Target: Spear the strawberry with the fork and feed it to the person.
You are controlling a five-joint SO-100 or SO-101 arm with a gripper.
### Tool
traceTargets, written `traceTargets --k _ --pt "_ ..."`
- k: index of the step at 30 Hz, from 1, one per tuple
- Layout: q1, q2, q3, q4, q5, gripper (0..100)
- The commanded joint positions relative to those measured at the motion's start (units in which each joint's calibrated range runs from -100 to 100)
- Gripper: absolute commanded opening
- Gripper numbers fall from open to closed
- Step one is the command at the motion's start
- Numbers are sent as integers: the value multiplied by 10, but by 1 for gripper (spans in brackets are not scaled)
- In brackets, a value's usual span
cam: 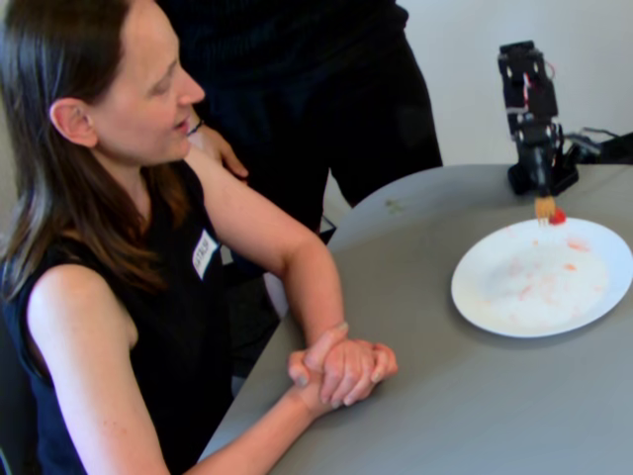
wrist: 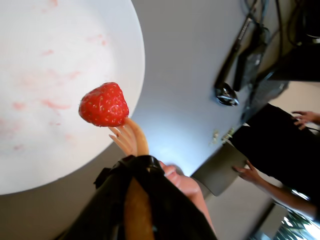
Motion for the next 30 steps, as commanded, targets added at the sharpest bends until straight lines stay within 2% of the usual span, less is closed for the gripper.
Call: traceTargets --k 1,5,8,16,21,26,30 --pt "60 -128 -37 -6 23 1" --pt "151 -248 -61 -68 45 1" --pt "232 -297 -56 -179 46 1" --pt "293 -289 -52 -416 46 1" --pt "363 -182 -61 -528 39 1" --pt "412 -130 -62 -601 -11 1" --pt "469 -59 -62 -701 -66 1"
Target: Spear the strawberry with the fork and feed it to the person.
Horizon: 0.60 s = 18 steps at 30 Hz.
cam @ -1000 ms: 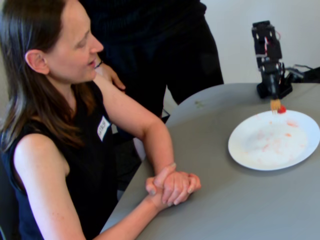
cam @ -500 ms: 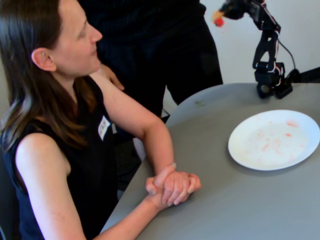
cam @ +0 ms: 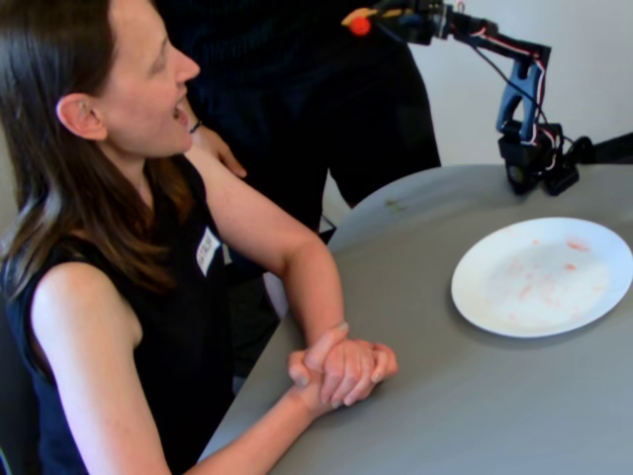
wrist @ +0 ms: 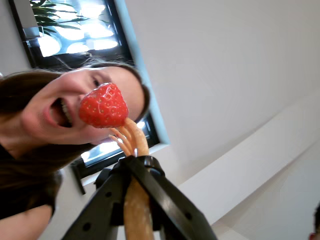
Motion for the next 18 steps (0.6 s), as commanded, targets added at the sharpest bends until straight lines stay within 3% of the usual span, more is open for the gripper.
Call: traceTargets --k 1,5,14,18 --pt "33 39 -21 -70 -31 1" --pt "69 158 -147 -119 -66 1" --pt "70 448 -502 -139 -67 1" --pt "79 532 -583 -140 -68 1"
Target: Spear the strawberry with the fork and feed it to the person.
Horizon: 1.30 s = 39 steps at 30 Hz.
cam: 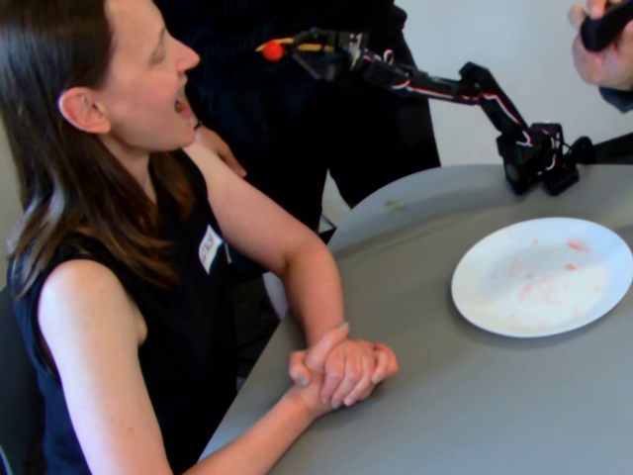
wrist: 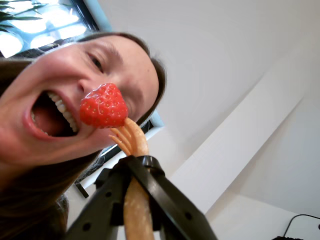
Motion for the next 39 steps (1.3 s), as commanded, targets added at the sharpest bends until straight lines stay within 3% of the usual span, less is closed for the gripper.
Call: traceTargets --k 1,11,15,29,34,37,38,39 --pt "3 33 -55 -9 -1 1" --pt "9 93 -61 -8 -3 1" --pt "27 94 -61 -8 -38 1" --pt "30 75 -60 3 -41 1" --pt "29 5 -60 97 -42 1" --pt "24 -156 -60 345 -42 1" --pt "23 -219 -59 462 -42 1" --pt "24 -328 -54 649 -42 1"
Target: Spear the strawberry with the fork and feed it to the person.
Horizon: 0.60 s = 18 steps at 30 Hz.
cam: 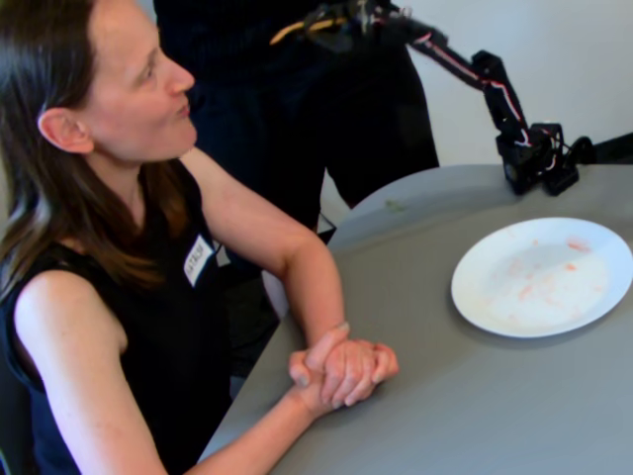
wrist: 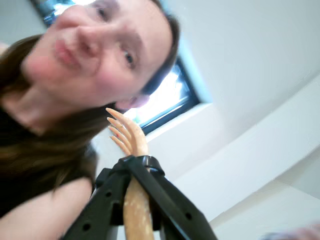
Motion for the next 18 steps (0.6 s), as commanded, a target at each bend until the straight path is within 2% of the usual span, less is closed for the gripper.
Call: traceTargets --k 1,4,5,6,7,8,10,15,18 --pt "-1 -168 -7 253 -3 1" --pt "2 -234 -6 390 0 1" --pt "-1 -262 -6 452 0 1" --pt "-2 -320 -7 559 -3 1" --pt "-3 -339 -6 588 -4 1" --pt "-48 -391 -5 666 2 1" --pt "-83 -429 44 666 3 1" --pt "-218 -578 316 663 -3 1" --pt "-289 -690 593 604 1 1"
